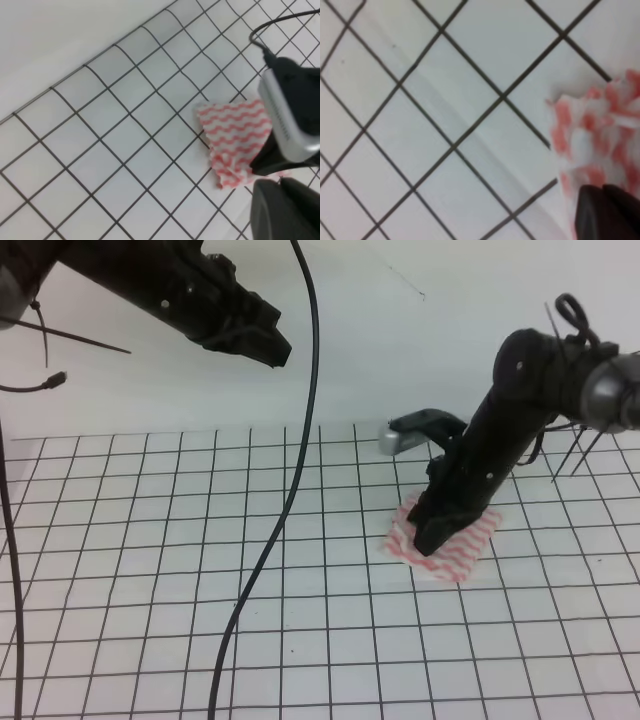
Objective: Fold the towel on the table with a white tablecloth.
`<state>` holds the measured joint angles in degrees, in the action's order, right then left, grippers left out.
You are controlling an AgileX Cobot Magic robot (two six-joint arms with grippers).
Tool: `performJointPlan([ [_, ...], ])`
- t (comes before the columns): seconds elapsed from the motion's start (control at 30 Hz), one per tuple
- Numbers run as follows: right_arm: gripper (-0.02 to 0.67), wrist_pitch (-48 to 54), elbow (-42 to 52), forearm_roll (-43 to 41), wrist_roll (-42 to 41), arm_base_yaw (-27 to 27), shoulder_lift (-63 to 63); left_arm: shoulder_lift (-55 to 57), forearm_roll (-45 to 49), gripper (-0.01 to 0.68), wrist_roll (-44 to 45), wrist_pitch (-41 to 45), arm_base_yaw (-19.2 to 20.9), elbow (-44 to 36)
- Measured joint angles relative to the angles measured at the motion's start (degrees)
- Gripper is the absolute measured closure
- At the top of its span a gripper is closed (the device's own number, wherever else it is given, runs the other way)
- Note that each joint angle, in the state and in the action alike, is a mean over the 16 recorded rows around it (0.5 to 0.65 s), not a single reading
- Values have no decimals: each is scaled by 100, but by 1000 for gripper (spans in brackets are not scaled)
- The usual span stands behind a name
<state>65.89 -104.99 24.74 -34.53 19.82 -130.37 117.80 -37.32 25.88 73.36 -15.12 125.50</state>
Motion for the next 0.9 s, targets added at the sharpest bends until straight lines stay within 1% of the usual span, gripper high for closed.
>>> performJointPlan([
  [0.3,647,-112,-30,-86,-10,113,31,0,-5,673,-22,0,0,0],
  [0.6,647,-540,-182,-319,114,131,163,0,-26,673,-47,0,0,0],
  [0.77,647,-817,-283,-506,221,132,44,0,-45,673,-60,0,0,0],
  [0.9,648,-828,-335,-502,139,135,-120,0,-57,673,-70,0,0,0],
])
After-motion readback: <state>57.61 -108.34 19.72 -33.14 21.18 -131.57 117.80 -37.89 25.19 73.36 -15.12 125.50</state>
